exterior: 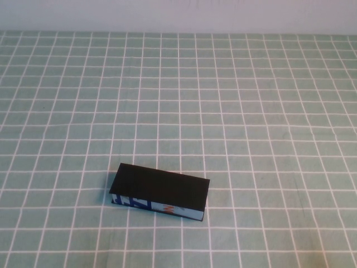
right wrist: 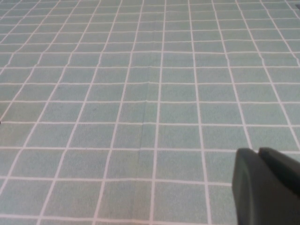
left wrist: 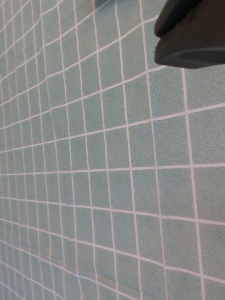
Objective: Return glasses to glasses case
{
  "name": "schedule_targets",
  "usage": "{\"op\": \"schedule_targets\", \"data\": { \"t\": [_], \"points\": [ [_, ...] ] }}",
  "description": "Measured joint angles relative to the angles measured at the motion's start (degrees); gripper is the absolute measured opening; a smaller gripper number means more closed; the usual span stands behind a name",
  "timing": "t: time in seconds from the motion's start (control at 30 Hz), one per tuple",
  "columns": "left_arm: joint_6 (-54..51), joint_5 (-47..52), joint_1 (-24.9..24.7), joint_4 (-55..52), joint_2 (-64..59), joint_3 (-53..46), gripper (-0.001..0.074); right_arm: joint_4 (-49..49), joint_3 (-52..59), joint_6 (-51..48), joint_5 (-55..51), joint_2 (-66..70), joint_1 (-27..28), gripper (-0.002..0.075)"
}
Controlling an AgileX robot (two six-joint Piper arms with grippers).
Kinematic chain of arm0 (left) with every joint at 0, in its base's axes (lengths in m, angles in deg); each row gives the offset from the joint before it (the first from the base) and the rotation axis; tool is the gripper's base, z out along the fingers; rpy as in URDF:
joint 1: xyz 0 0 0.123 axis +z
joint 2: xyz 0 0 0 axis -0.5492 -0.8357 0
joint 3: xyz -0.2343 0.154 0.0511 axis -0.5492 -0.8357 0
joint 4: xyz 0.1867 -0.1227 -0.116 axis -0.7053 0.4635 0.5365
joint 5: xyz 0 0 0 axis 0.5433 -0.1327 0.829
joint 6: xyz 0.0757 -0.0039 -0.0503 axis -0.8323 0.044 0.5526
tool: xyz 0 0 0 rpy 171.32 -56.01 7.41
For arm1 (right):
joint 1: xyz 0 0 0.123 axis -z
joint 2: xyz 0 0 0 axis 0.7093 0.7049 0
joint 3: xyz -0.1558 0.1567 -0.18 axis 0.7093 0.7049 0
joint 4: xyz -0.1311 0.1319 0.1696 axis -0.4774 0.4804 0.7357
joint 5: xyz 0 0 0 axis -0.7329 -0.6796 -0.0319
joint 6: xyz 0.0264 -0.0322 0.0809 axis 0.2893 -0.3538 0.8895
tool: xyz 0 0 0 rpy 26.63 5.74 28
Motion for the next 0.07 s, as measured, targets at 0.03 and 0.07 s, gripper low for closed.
{"op": "schedule_targets", "data": {
  "t": [0.03, 0.07],
  "points": [
    [0.0, 0.0, 0.0, 0.0, 0.0, 0.0, 0.0001, 0.0, 0.0, 0.0, 0.0, 0.0, 0.0, -0.0011],
    [0.0, 0.0, 0.0, 0.0, 0.0, 0.0, 0.0001, 0.0, 0.0, 0.0, 0.0, 0.0, 0.0, -0.0011]
  ]
}}
